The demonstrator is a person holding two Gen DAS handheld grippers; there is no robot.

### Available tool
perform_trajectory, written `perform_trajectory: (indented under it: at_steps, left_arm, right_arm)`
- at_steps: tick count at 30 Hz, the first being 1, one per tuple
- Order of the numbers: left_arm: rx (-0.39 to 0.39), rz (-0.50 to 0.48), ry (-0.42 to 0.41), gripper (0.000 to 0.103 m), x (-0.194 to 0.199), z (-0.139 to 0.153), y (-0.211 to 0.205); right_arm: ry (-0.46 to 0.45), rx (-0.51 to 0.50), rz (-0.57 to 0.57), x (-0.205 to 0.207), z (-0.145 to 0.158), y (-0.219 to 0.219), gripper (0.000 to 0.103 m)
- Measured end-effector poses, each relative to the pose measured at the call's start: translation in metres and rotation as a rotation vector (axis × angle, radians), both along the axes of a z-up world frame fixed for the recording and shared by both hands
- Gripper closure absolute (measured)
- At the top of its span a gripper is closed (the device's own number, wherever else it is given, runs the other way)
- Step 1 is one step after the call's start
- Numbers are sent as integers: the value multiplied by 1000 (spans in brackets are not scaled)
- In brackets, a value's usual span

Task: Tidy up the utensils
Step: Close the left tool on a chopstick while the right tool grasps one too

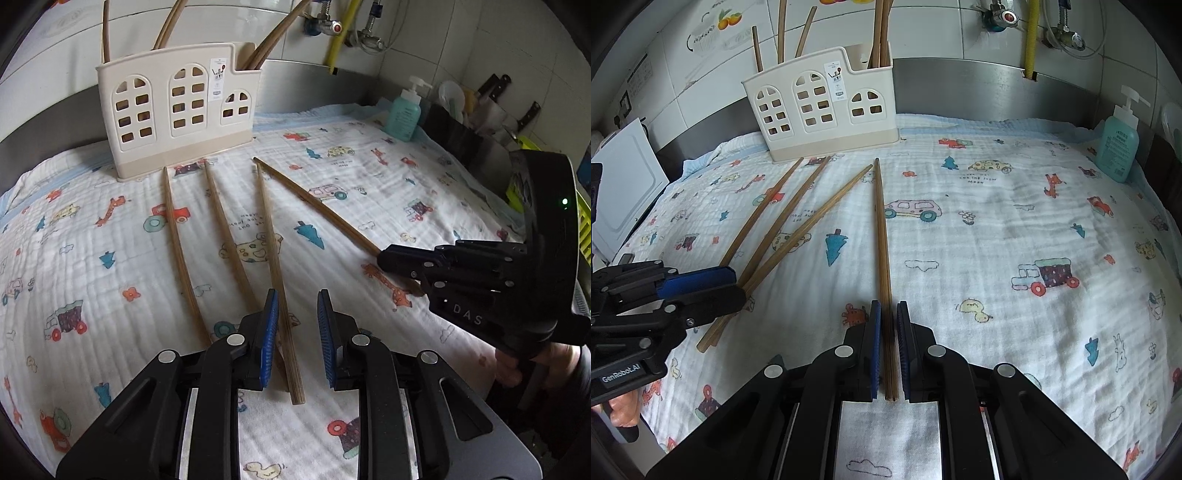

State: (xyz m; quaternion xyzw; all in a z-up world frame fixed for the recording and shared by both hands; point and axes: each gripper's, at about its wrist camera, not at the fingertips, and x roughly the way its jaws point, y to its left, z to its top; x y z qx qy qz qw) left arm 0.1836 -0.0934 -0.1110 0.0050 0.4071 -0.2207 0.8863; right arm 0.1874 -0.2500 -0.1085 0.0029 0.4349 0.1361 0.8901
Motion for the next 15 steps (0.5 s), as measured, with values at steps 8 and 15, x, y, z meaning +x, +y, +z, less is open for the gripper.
perform_trajectory:
  at_steps: [8,15]
  left_arm:
    - [14,-6,22,82,8,-9,0]
    - [48,9,27,89,10,-13,-4]
  right_arm:
    - [-2,0,2,-1,-1,-1,95]
    - [-4,1,4,-2,0,-1,95]
